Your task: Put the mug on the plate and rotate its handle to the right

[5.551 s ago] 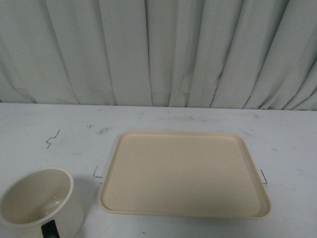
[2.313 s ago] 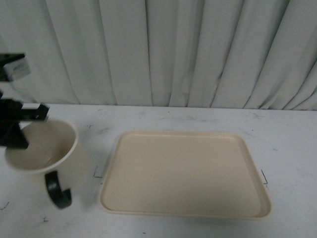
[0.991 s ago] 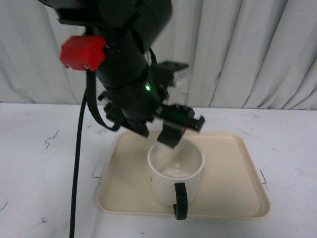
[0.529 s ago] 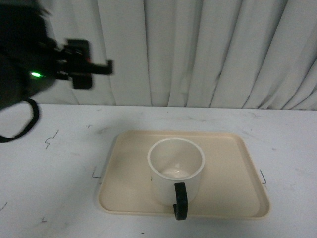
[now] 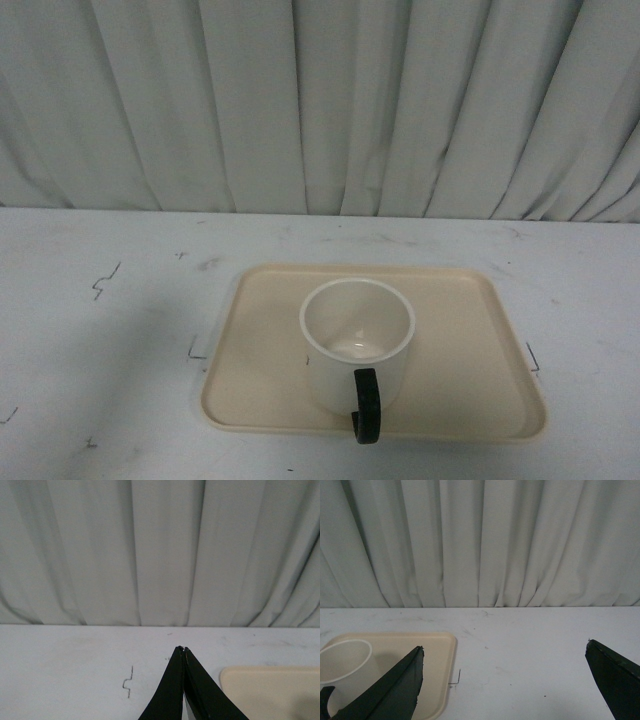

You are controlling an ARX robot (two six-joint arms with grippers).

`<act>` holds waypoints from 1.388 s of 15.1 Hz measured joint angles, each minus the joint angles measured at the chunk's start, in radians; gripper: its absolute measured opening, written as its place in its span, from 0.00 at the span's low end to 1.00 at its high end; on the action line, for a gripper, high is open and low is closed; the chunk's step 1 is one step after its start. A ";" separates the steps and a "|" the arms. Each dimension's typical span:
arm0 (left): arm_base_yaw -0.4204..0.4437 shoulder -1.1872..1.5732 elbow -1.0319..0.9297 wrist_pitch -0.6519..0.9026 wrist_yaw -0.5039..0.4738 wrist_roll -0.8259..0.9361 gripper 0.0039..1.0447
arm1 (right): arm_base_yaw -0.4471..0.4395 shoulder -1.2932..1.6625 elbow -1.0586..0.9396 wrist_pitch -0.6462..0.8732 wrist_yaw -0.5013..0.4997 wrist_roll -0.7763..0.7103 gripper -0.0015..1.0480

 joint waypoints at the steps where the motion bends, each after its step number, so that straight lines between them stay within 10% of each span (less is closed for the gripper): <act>1: 0.008 -0.027 -0.041 0.008 0.020 0.000 0.01 | 0.000 0.000 0.000 0.000 0.000 0.000 0.94; 21: 0.121 -0.851 -0.202 -0.640 0.123 0.000 0.01 | 0.000 0.000 0.000 0.000 0.000 0.000 0.94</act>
